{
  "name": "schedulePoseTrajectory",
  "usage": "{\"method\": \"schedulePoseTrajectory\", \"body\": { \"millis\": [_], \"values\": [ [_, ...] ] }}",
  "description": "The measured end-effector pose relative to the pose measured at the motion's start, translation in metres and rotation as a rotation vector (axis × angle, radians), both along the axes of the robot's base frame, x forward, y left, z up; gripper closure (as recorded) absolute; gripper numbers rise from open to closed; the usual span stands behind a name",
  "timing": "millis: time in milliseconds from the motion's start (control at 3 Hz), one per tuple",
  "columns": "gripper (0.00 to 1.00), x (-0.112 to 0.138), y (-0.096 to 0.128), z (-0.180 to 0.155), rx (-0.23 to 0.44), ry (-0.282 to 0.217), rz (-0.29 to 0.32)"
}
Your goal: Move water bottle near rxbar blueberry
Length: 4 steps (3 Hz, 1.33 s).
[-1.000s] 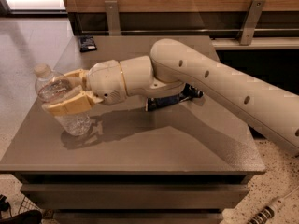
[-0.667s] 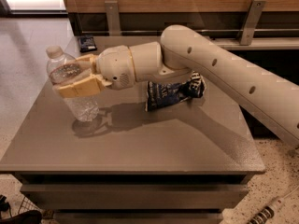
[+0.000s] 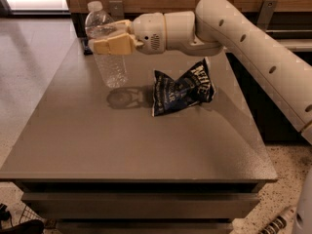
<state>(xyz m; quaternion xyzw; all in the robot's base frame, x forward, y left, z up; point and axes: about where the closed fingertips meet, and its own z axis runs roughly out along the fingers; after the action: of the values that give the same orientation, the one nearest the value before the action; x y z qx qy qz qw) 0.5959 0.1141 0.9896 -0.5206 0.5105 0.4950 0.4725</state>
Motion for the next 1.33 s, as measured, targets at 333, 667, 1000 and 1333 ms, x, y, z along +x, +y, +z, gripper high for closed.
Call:
{"method": "schedulePoseTrajectory", "body": {
  "millis": [333,667,1000,1333],
  "values": [
    [1.0,0.084,-0.026,0.004,0.027,0.045,-0.108],
    [1.0,0.172,-0.022,-0.001,0.063,0.047,-0.214],
    [1.0,0.172,-0.022,-0.001,0.063,0.047,-0.213],
    [1.0,0.18,-0.016,-0.005,0.063,0.049,-0.253]
  ]
}}
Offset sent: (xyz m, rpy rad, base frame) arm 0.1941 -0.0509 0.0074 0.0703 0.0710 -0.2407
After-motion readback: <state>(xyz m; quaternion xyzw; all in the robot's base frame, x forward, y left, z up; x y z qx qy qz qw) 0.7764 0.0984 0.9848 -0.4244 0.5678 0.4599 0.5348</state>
